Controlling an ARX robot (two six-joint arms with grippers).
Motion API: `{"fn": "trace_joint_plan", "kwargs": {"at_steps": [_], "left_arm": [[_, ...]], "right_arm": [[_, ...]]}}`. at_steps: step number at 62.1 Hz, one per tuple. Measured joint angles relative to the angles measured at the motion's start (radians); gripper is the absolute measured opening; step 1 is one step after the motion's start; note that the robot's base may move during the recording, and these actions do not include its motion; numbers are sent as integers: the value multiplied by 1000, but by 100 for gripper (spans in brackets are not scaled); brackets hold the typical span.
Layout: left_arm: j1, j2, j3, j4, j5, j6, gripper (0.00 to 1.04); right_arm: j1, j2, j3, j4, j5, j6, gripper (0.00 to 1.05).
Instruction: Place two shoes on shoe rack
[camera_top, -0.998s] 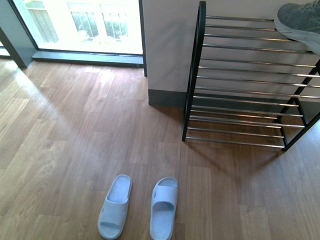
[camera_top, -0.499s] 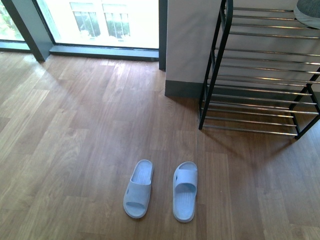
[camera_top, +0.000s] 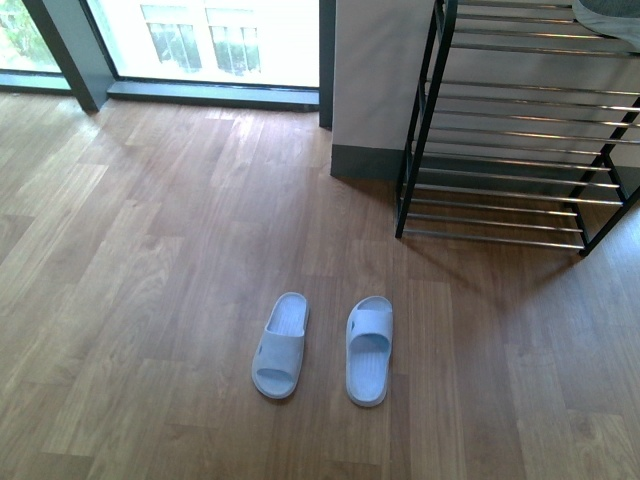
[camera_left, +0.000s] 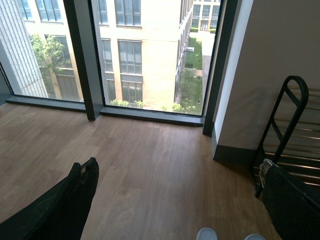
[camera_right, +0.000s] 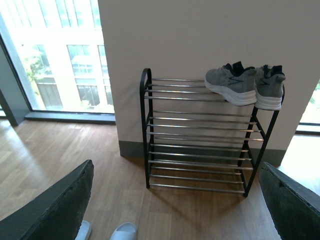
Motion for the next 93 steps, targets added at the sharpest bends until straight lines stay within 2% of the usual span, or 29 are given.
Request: {"fn": "trace_joint_plan", "kwargs": {"at_steps": [93], "left_arm": [[0, 0, 0, 0, 0, 1, 95]], "right_arm": [[0, 0, 0, 0, 0, 0, 96]]}}
